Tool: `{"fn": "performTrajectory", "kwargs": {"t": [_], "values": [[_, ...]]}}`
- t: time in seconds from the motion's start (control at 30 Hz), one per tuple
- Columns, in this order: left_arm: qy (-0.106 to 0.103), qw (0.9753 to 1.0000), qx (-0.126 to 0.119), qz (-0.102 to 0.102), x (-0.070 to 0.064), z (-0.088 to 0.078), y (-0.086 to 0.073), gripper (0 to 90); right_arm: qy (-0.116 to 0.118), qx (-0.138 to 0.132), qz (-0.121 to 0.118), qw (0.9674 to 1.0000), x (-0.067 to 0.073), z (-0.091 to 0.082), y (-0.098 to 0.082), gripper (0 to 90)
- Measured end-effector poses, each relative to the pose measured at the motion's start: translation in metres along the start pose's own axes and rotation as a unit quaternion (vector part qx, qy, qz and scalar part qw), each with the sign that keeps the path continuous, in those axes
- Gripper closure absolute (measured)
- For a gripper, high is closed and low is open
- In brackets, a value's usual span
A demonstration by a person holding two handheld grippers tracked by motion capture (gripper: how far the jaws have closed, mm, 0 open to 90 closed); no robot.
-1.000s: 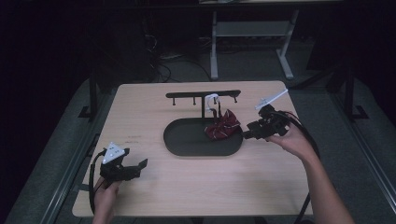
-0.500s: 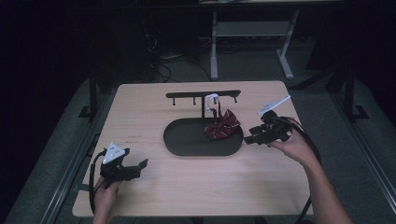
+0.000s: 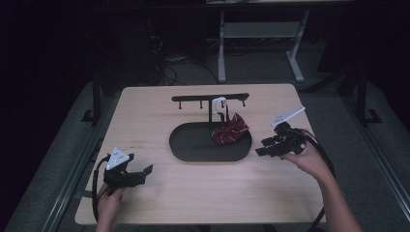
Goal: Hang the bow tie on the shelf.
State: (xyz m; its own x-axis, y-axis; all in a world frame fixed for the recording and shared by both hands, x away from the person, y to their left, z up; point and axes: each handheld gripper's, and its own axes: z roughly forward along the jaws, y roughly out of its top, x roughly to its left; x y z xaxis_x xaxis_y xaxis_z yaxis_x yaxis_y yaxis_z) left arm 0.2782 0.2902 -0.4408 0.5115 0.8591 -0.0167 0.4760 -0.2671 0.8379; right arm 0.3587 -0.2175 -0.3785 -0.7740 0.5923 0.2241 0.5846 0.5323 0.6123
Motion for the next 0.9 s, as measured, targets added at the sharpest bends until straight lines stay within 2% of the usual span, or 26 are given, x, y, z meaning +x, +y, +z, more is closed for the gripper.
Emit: {"fn": "performTrajectory", "kwargs": {"t": [0.9], "values": [[-0.001, 1.0000, -0.001, 0.002, -0.001, 0.001, 0.000, 13.6, 0.008, -0.001, 0.023, 0.9997, 0.004, 0.006, -0.039, 44.8]]}}
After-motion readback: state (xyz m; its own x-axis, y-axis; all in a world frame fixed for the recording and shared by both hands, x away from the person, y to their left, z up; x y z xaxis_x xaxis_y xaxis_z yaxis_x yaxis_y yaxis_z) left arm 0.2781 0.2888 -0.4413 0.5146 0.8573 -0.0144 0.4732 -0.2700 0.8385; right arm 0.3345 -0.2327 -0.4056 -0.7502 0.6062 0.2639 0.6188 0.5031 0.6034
